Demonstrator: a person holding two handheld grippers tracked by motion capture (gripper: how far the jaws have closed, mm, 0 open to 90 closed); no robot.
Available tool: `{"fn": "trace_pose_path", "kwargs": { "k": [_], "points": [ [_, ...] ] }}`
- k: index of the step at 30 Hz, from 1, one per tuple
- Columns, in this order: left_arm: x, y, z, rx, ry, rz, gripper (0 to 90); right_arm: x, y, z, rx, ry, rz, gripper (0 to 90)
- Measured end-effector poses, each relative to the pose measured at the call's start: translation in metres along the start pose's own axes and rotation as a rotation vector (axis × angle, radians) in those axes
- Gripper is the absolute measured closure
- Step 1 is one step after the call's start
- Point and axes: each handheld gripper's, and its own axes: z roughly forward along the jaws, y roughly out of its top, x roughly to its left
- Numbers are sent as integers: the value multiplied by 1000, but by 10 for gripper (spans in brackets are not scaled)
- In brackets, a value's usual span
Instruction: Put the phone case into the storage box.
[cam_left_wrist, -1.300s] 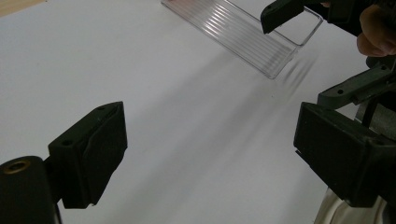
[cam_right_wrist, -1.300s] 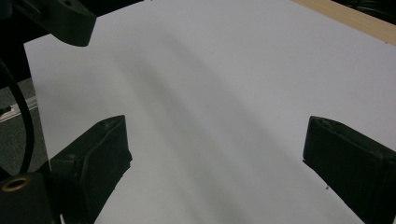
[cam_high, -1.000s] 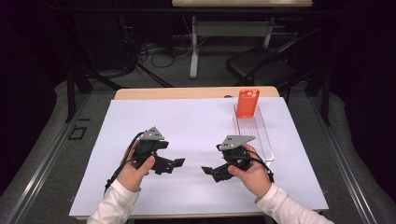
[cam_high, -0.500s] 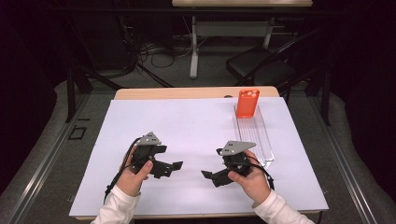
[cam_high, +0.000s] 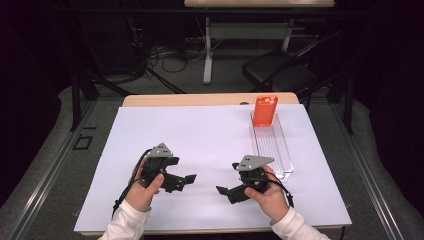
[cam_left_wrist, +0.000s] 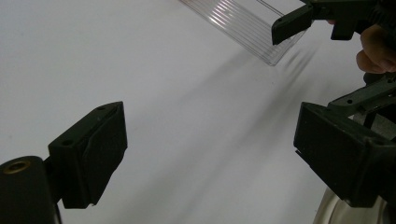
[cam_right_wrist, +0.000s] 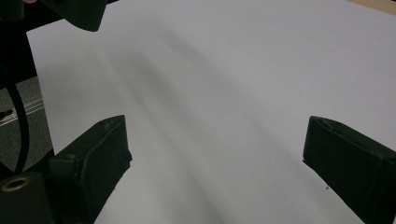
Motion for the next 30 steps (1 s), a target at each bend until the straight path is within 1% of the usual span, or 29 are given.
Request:
{"fn": "trace_pose_path", "kwargs": {
  "k": [3,6,9,12,14,22,27,30],
  "points": [
    [0,-1,0,6,0,3,98,0,-2,0,-4,-2,3,65],
    [0,-2,1,4,-1,0,98,0,-4,0,-1,-2,2,65],
    [0,-3,1,-2,2,-3,98,1,-6,1,-8,1,12,65],
    [1,-3,0,2,3,-1,98,1,-8,1,-16,1,14,65],
    [1,-3,0,-4,6,-4,98,1,-8,1,-20,2,14,65],
    [2,-4,-3,-17,11,2,98,2,-11,4,-16,5,13,65],
    [3,-4,-4,-20,9,-10,98,3,-12,5,-20,8,16,65],
    [3,-4,-3,-20,12,-10,98,2,-12,5,-13,10,15,65]
  ]
}}
